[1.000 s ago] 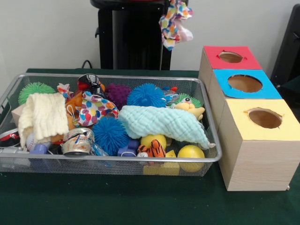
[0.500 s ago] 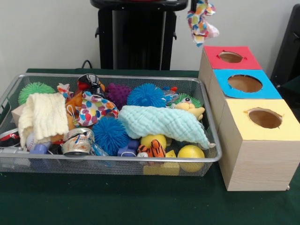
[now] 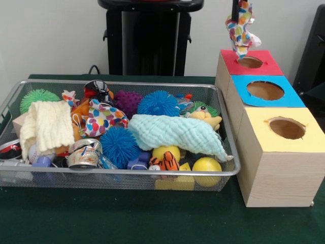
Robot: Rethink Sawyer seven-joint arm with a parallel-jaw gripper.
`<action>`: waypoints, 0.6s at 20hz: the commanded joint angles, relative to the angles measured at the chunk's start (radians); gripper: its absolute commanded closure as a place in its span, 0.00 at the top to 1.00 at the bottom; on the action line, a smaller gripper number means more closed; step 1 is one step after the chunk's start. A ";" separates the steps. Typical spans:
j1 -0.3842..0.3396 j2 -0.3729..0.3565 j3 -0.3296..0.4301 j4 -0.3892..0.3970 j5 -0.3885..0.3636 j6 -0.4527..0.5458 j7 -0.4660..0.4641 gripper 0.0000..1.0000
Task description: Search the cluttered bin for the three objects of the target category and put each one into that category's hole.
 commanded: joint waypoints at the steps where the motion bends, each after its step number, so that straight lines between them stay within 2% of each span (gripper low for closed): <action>1: 0.064 0.125 -0.092 -0.134 -0.033 -0.054 0.237 0.00; 8: 0.143 0.238 -0.162 -0.225 -0.017 -0.102 0.252 0.00; 12: 0.173 0.278 -0.189 -0.259 0.004 -0.119 0.246 0.00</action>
